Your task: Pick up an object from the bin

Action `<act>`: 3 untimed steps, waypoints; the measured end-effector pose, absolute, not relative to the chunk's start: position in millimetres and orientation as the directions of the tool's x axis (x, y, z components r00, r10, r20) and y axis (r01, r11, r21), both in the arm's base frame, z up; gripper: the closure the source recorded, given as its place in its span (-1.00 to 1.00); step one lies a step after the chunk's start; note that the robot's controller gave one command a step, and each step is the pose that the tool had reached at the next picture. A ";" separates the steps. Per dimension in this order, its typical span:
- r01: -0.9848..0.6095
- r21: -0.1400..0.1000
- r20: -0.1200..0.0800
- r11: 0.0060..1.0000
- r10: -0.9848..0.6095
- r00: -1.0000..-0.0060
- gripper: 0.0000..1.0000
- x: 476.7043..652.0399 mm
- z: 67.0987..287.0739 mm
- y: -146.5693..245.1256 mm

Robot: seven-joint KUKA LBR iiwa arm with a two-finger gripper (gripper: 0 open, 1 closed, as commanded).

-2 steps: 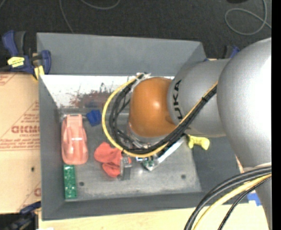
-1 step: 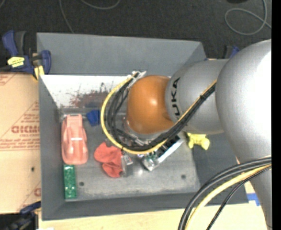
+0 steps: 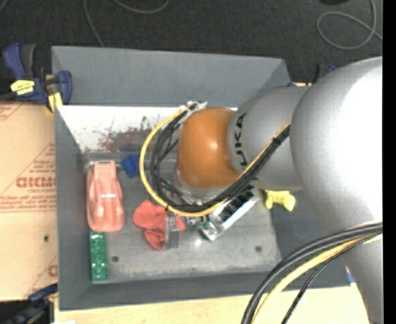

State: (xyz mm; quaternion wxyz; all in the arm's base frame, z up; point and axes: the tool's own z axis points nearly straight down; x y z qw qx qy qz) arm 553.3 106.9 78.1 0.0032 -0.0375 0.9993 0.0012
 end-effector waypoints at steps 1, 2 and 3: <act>-0.374 -0.002 -0.013 0.928 -0.374 -0.927 1.00 550.7 72.3 138.2; -0.373 -0.002 -0.013 0.928 -0.373 -0.928 1.00 550.7 72.3 138.2; -0.365 -0.001 -0.005 0.931 -0.365 -0.931 1.00 540.0 113.9 138.4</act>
Offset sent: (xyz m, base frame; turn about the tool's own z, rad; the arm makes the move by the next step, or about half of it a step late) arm 0.0000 0.0000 0.0000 0.0000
